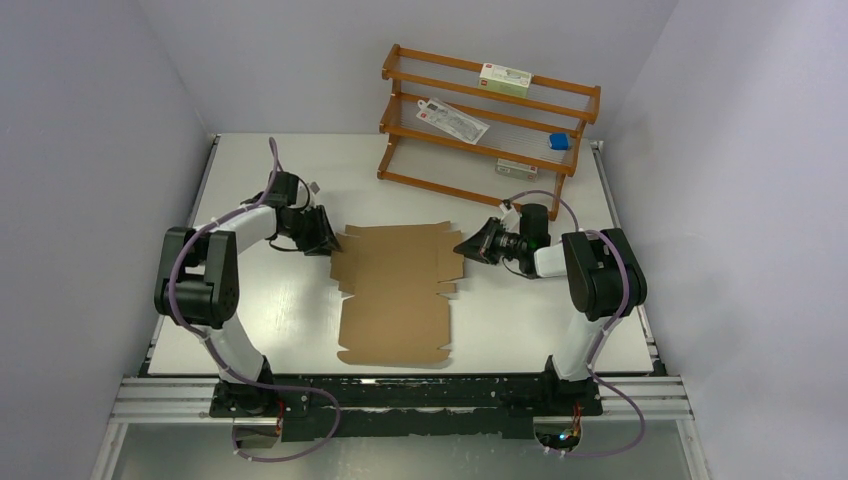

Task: Fold the paper box

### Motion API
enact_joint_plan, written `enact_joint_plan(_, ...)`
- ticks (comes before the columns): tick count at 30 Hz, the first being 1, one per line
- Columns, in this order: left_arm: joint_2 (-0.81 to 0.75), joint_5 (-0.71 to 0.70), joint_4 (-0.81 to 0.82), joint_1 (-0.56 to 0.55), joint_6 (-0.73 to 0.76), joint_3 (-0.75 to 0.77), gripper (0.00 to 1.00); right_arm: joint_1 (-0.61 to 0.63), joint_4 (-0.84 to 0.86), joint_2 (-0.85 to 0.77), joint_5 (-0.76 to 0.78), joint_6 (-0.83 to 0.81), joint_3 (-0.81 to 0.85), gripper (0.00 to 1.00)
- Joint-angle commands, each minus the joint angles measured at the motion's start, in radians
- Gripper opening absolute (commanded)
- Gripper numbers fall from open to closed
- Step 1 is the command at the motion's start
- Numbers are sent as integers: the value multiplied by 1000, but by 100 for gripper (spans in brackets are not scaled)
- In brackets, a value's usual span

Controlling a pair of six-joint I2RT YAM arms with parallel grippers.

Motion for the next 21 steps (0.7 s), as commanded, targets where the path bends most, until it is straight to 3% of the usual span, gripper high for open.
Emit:
enact_joint_plan(1,25,73,29,8,19,23,34,4,10,17,-19,-14,29,7)
enact_joint_plan(5,33,69,26,23,15,17,23,5,2,17,-19,-18,33,10)
enact_joint_plan(10,24,101,54,64,-10,-15,5,4,-38,3,-17,-51,25,23)
enact_joint_plan(15,14,163,108,102,-59,-61,5,5,-94,-35,-4,-98,-4,37)
enact_joint_plan(21,18,228,149,115,-95,-88,5,8,-131,-60,13,-125,-37,43)
